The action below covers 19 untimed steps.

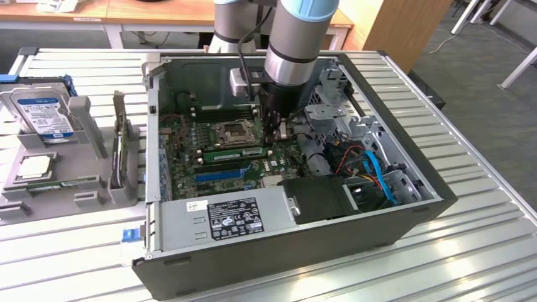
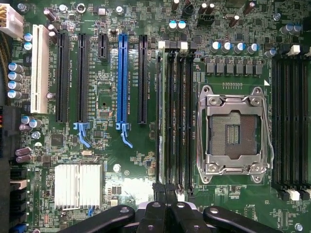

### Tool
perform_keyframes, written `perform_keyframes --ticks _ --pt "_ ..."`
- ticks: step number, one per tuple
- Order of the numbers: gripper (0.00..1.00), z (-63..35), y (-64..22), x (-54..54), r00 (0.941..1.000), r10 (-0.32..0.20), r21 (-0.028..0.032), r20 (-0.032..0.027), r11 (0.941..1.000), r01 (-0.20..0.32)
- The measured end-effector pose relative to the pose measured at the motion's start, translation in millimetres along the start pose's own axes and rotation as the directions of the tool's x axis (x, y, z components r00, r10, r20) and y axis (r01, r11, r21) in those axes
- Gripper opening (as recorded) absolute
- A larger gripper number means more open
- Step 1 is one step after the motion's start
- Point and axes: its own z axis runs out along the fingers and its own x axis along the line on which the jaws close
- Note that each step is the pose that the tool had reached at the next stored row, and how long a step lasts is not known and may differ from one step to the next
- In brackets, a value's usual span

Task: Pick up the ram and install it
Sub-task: 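Press down the ram until it locks into place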

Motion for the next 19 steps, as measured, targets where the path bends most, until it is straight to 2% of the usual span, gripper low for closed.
perform_keyframes --ticks 19 --pt "0.10 3.9 -0.1 0.2 1.0000 0.000 -0.0001 -0.0003 1.0000 0.000"
